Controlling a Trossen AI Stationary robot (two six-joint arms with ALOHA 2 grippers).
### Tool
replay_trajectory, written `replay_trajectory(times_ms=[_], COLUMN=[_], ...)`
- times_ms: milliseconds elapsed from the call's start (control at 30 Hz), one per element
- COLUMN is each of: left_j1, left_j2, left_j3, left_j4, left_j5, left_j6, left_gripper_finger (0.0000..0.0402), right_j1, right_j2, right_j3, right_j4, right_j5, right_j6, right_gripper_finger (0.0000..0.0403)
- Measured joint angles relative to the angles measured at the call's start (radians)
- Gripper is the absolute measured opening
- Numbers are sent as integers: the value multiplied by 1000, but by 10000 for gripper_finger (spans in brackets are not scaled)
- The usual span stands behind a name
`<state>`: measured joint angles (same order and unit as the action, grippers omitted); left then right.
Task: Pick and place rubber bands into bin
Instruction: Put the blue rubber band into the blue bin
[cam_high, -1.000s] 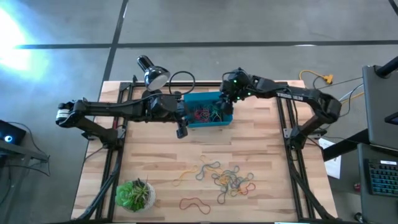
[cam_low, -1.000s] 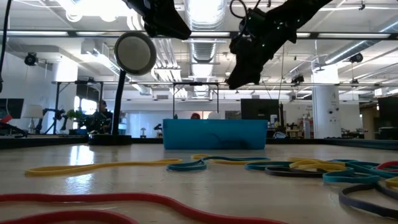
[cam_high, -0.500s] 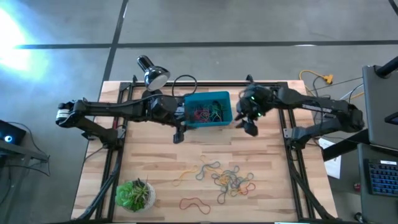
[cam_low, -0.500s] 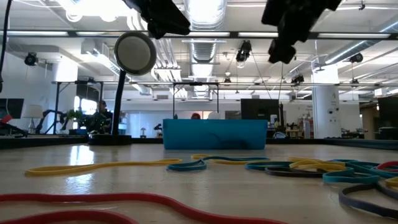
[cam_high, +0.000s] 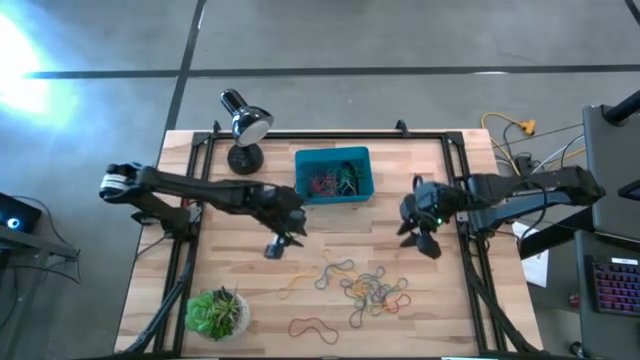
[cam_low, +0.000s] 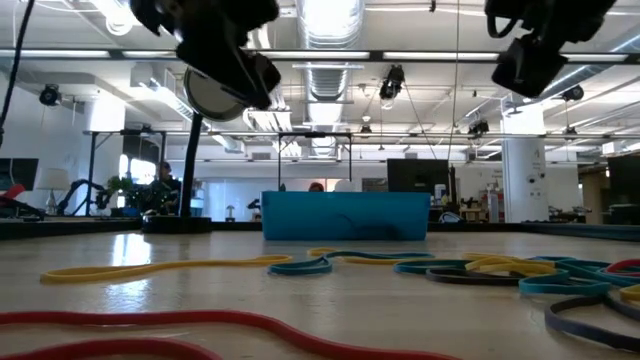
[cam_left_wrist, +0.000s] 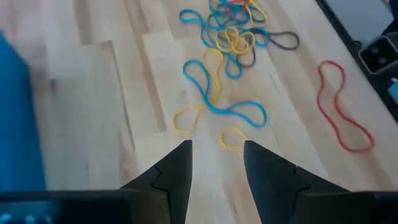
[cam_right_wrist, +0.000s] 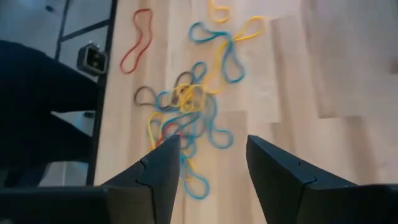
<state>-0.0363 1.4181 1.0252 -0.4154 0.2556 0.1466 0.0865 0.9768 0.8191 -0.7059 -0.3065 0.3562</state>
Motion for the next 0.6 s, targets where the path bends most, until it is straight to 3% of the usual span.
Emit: replay_trajectory(times_ms=[233, 600], left_j1=[-36, -66], left_j2=[193, 420], left_j3=[61, 211], left_j4=[75, 98], left_j5=[2, 28], left_j6=[74, 96], left_gripper_finger=[129, 129], right_j1=[111, 137], right_j2=[8, 19], right_j3=[-87, -109], right_j4=[123, 136], right_j5=[71, 108], right_j6=[100, 124], right_gripper_finger=[161, 143])
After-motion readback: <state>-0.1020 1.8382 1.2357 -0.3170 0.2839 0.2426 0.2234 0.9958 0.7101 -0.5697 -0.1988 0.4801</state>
